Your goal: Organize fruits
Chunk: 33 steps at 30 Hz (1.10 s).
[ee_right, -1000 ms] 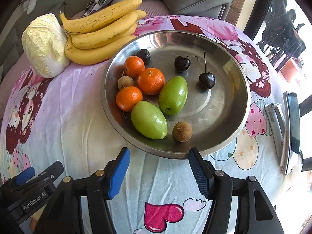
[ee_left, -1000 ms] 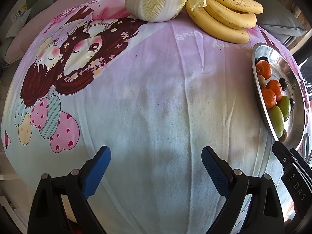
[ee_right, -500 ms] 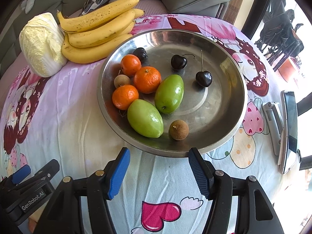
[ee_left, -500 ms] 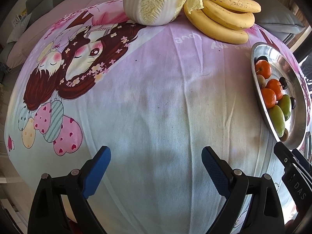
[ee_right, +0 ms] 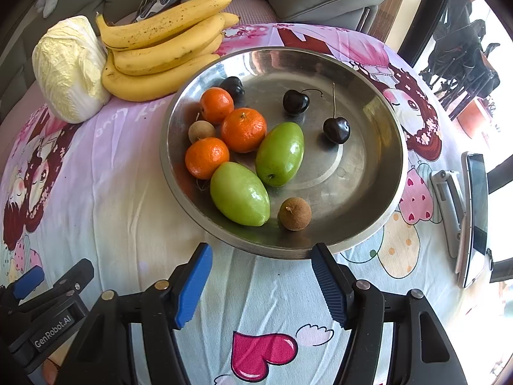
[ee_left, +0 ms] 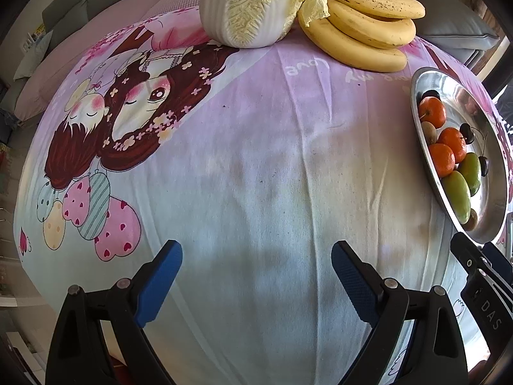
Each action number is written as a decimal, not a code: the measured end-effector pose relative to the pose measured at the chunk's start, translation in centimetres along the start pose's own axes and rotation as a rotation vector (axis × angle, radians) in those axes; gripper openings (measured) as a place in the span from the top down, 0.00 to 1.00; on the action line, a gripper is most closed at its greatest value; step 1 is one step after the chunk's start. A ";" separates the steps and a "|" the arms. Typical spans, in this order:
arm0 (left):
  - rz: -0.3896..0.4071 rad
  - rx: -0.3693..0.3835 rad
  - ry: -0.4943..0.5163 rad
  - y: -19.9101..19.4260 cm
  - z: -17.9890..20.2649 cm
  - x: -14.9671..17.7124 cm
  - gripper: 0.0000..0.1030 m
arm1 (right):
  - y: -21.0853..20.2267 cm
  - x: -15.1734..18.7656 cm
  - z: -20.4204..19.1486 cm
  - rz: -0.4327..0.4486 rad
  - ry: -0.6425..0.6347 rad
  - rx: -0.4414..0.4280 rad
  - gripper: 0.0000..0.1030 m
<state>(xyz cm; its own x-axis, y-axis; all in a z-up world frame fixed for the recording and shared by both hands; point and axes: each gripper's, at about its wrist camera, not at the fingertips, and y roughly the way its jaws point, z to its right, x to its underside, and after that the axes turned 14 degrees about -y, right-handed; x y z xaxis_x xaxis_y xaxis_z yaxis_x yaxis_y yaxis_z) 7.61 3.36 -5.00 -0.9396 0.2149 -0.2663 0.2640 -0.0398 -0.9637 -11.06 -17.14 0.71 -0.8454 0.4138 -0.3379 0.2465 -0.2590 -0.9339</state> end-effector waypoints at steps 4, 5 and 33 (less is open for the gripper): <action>0.003 -0.003 0.001 -0.1 0.0 -0.1 0.08 | 0.0 0.0 0.0 -0.001 -0.003 0.003 0.33; 0.004 -0.003 0.002 -0.2 0.0 -0.1 0.08 | 0.0 0.0 0.0 -0.001 -0.002 0.003 0.33; 0.012 -0.008 0.006 -0.3 0.1 -0.1 0.08 | 0.1 0.0 0.0 -0.004 -0.013 0.010 0.31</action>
<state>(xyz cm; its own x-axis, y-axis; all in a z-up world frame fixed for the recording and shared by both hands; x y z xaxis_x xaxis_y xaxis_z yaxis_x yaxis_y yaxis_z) 7.58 3.26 -4.72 -0.9352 0.2204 -0.2773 0.2766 -0.0348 -0.9604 -11.04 -17.13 0.64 -0.8524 0.4036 -0.3323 0.2384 -0.2656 -0.9341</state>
